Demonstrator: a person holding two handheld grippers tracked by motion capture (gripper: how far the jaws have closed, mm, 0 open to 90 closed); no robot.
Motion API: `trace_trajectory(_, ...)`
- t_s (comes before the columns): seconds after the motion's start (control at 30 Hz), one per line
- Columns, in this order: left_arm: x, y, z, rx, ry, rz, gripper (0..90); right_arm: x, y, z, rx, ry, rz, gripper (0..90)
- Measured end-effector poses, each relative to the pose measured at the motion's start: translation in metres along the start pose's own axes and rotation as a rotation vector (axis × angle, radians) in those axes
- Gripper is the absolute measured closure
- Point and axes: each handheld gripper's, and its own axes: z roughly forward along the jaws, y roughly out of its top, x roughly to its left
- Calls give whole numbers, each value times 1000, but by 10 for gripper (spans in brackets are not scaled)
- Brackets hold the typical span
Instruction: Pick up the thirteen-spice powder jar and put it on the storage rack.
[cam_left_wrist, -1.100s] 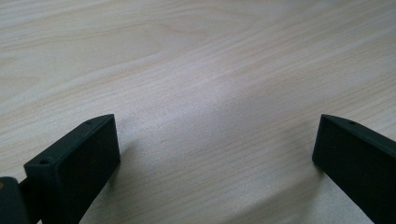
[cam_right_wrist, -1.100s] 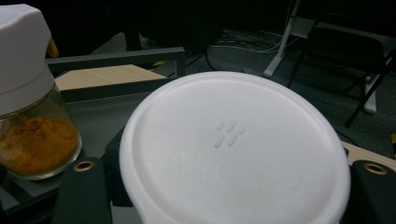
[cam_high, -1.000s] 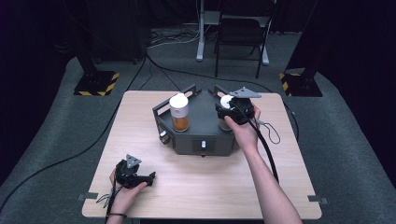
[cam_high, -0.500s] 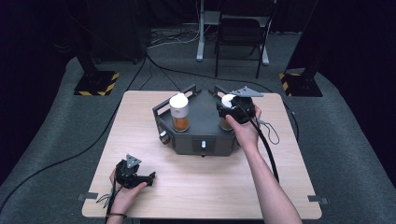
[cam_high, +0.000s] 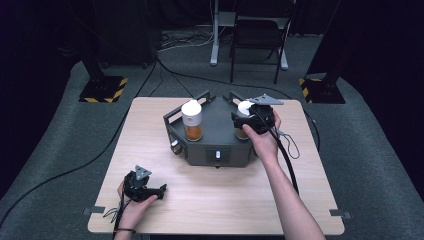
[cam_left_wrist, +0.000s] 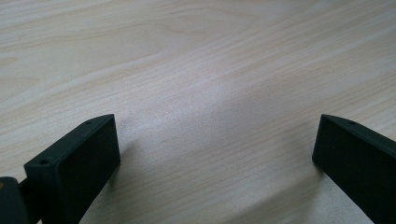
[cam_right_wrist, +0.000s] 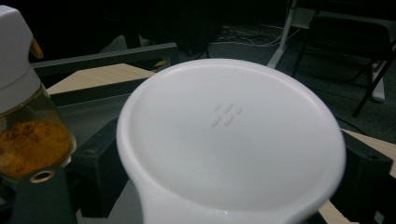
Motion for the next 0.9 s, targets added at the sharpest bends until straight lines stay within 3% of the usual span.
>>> trace_trajectory(0.23,0,0,0,0,0,0,6,-1,-4,-4,9,3,-1,60)
trace_trajectory(0.9,0,0,0,0,0,1,6,-19,-37,-37,4,18,-7,57)
